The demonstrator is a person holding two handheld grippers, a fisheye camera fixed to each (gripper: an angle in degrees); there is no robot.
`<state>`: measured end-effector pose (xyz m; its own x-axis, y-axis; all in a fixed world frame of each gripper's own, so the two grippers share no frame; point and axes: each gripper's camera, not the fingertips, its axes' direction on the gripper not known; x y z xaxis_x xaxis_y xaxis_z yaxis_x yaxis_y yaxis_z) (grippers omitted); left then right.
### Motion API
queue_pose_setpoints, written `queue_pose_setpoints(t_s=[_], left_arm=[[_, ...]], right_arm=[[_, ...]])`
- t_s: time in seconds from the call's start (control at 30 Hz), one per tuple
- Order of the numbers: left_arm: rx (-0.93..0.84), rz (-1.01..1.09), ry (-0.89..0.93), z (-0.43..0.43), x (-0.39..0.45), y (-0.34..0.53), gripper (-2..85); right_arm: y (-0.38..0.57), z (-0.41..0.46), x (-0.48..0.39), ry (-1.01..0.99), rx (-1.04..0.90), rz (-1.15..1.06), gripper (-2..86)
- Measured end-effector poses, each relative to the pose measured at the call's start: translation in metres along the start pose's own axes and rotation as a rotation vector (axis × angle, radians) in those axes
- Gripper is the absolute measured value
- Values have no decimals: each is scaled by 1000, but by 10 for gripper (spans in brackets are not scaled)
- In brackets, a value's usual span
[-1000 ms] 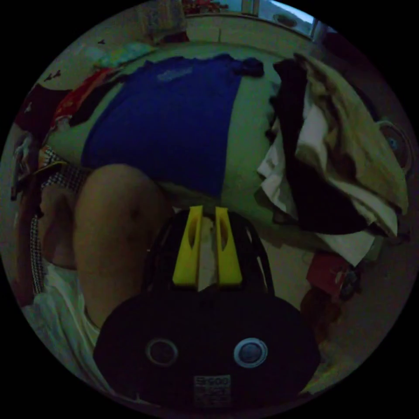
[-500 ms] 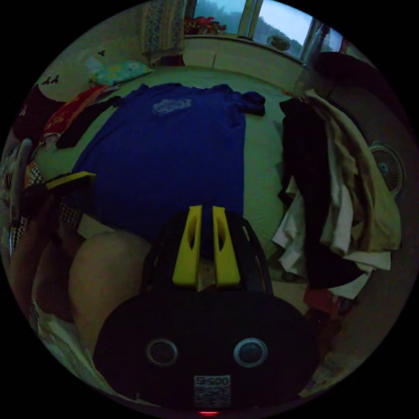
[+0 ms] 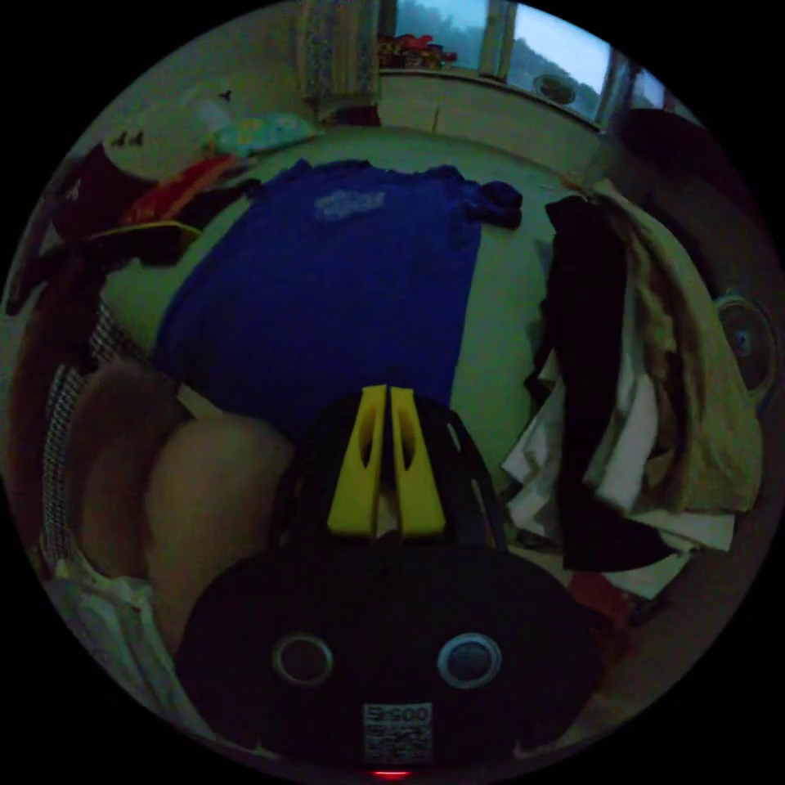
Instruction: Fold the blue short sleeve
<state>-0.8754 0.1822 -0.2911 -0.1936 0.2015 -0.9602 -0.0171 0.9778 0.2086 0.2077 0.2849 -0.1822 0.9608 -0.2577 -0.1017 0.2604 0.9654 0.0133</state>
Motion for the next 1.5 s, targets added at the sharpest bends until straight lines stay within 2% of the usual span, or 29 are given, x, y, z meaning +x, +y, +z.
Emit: queue_pose_setpoints(t_s=[0.07,0.23,0.37,0.5,0.57,0.67,0.77,0.83,0.9,1.07,1.2,1.27,1.4,1.47,1.5], left_arm=[[49,0,9,11,8,-36,-6],[157,-10,35,79,31,-145,-5],[149,-24,59,147,42,-208,-5],[126,-54,64,226,40,-250,-5],[30,-41,57,255,36,-272,-5],[106,-76,-11,280,25,-306,-6],[85,-164,27,313,13,-338,-6],[87,-155,88,339,14,-360,-6],[78,-128,72,358,17,-378,-6],[62,-72,91,406,18,-419,-6],[51,-84,131,444,7,-450,-6],[47,-103,180,459,2,-463,-6],[20,-72,159,494,1,-490,-6],[10,-60,140,509,-1,-501,-6],[11,-66,142,518,-4,-508,-6]], right_arm=[[-53,-11,29,20,156,39,0],[-190,3,97,59,250,88,60],[-311,64,160,88,126,179,73],[-393,126,197,74,2,164,73],[-439,166,215,107,-76,144,65],[-486,208,235,222,-124,144,32],[-527,218,260,260,-31,265,-10],[-549,221,280,274,-5,358,-15],[-568,228,300,260,-28,425,-16],[-615,263,355,66,-132,625,-5],[-643,249,349,34,22,557,13],[-654,245,326,31,107,422,26],[-662,271,299,148,29,371,36],[-663,287,297,274,0,395,48],[-662,289,299,270,1,413,51]])
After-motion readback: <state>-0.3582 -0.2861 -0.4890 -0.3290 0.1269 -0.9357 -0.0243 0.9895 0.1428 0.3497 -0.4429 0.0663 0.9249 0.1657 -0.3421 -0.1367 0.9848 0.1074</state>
